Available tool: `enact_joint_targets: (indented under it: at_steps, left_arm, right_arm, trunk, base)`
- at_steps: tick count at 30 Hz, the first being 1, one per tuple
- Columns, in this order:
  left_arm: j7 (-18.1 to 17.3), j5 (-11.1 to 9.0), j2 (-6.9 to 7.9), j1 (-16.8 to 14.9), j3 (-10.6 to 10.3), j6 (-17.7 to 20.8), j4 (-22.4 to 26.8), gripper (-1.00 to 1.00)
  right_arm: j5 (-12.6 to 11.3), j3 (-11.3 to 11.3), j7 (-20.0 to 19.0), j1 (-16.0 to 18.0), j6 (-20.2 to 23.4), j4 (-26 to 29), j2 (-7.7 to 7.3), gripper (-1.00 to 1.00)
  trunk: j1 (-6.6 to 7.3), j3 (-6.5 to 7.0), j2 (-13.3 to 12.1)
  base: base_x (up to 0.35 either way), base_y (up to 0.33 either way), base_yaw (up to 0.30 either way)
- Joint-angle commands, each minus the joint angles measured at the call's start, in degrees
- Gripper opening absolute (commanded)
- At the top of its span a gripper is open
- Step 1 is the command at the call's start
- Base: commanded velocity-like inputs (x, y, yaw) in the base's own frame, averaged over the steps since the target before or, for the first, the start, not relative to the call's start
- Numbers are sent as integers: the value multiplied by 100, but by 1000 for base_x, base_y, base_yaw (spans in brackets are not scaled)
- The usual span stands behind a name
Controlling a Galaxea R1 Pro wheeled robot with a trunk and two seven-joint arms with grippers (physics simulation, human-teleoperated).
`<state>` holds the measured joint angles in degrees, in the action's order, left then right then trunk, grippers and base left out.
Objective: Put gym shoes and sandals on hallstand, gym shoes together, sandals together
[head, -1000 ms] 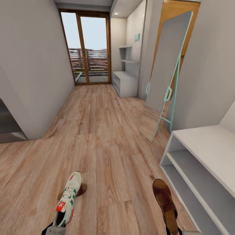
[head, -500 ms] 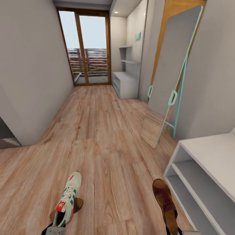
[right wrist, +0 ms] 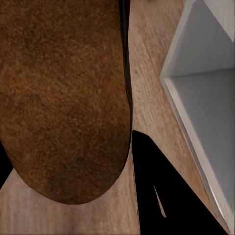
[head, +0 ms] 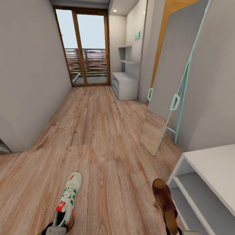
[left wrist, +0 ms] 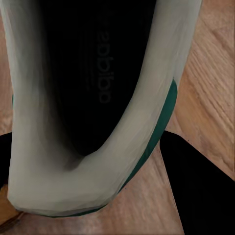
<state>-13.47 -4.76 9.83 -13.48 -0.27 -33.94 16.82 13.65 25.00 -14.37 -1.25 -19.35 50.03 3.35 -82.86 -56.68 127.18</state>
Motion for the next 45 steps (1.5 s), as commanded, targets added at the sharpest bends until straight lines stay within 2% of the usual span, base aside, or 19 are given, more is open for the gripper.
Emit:
enact_joint_targets:
  at_steps: [1, 12, 19, 27, 45]
  left_arm:
    - [-51, -52, 2, -2, 1, -7, -3, -100]
    - [-53, -53, 2, -2, 1, 6, -3, -100]
    - [-52, -55, 2, -6, 1, 2, -3, -100]
    - [-57, -57, 2, -4, 1, -8, -3, -100]
    - [-59, -60, 2, -1, 1, -15, -3, -100]
  right_arm:
    - [15, 31, -40, 2, -7, 7, 8, -100]
    - [13, 31, -40, 2, -7, -1, 8, -100]
    - [14, 31, -40, 2, -7, -2, 8, -100]
    - [15, 31, -40, 2, -7, -2, 8, -100]
    - [15, 31, -40, 2, -7, -3, 8, -100]
  trunk:
    - [-3, -4, 2]
    - [-3, -4, 2]
    - [-3, -4, 2]
    - [-3, -4, 2]
    - [-3, -4, 2]
  base:
    - [324, -105, 0]
    - [114, -22, 0]
    - [268, 0, 0]
    - [54, 0, 0]
    - [233, -68, 0]
